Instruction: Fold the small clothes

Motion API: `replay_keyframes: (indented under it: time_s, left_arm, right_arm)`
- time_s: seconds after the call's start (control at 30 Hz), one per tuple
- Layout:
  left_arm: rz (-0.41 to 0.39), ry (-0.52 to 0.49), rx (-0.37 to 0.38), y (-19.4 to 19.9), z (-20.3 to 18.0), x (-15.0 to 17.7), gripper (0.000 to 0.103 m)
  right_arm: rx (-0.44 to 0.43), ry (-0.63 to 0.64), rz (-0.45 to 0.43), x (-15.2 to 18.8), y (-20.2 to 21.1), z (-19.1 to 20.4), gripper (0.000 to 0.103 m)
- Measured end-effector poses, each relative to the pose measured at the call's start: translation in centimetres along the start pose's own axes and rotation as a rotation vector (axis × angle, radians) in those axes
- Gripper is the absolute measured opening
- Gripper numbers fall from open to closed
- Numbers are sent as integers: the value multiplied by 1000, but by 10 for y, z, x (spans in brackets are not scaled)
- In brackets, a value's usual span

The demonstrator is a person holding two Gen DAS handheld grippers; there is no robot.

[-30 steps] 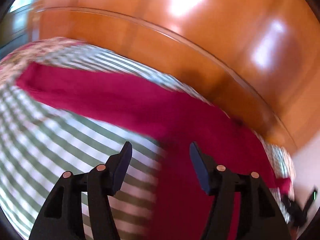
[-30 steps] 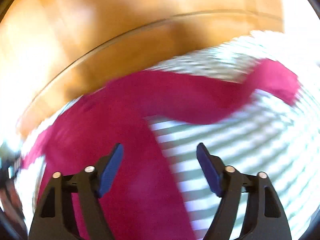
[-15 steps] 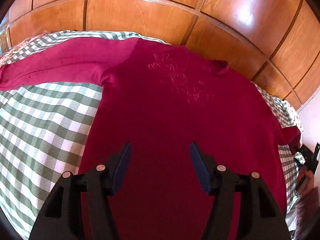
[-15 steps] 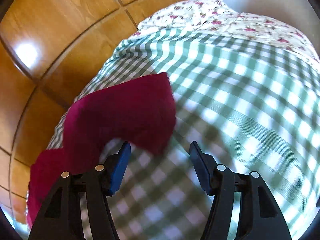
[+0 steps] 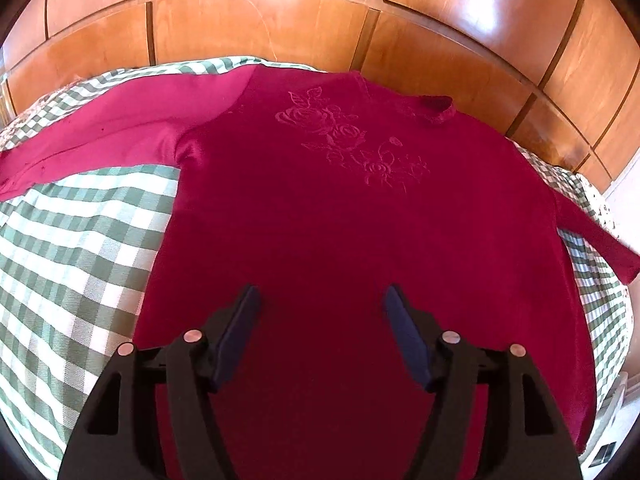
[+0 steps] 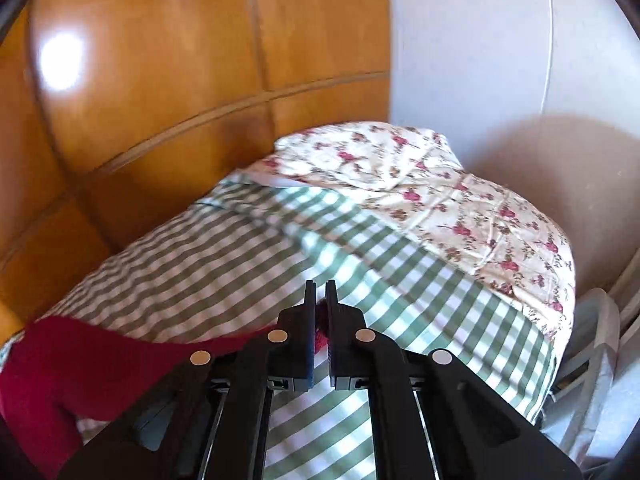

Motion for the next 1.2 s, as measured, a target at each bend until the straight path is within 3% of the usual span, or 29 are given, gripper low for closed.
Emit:
replay_keyframes:
  time_s: [0.13, 0.23, 0.33, 0.4, 0.43, 0.47, 0.53, 0.7, 0.8, 0.87, 0.9, 1.1, 1.2]
  left_arm:
    - [17, -35, -18, -3, -2, 0, 68]
    - [23, -46, -19, -3, -1, 1, 69]
    - [18, -43, -16, -2, -1, 0, 69]
    - [13, -42, -16, -1, -1, 1, 69]
    - [9, -42, -15, 0, -2, 2, 69]
    - [6, -43, -14, 2, -2, 2, 69]
    - [-3, -46, -15, 6, -2, 5, 69]
    - [-24, -54, -29, 18, 5, 12, 69]
    - [-29, -46, -46, 28, 19, 21, 69]
    - [-29, -40, -57, 32, 28, 26, 68]
    - [-26, -40, -51, 34, 32, 29, 68]
    - [-7, -163, -85, 45, 35, 55, 65]
    - [-7, -175, -82, 55, 37, 61, 65]
  right_arm:
    - [150, 48, 22, 8, -41, 4, 0]
    - [73, 26, 83, 23, -54, 10, 0]
    - [-37, 42, 88, 42, -33, 24, 0]
    - [-167, 83, 121, 62, -12, 45, 31]
    - [-220, 95, 137, 72, -5, 56, 71]
    - [-298, 114, 137, 87, 13, 71, 81]
    - [-420, 180, 165, 110, 36, 100, 81]
    - [-714, 340, 344, 189, 88, 181, 78]
    - [-706, 508, 301, 229, 117, 209, 61]
    - [-690, 599, 239, 244, 136, 213, 21]
    - [-704, 613, 249, 249, 144, 210, 11]
    - [-640, 672, 208, 272, 159, 169, 9]
    - [-664, 585, 222, 272, 155, 157, 14]
Point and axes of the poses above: each gripper's, at about its wrist camera, not at the fingertips, and y roughly against the way its jaws point, z to its left, x to its underside, the point moved 4 cm from there along -y, roughly the way its jaws point, and after that the axes turned 14 degrees about x, right-handed, at the moved point
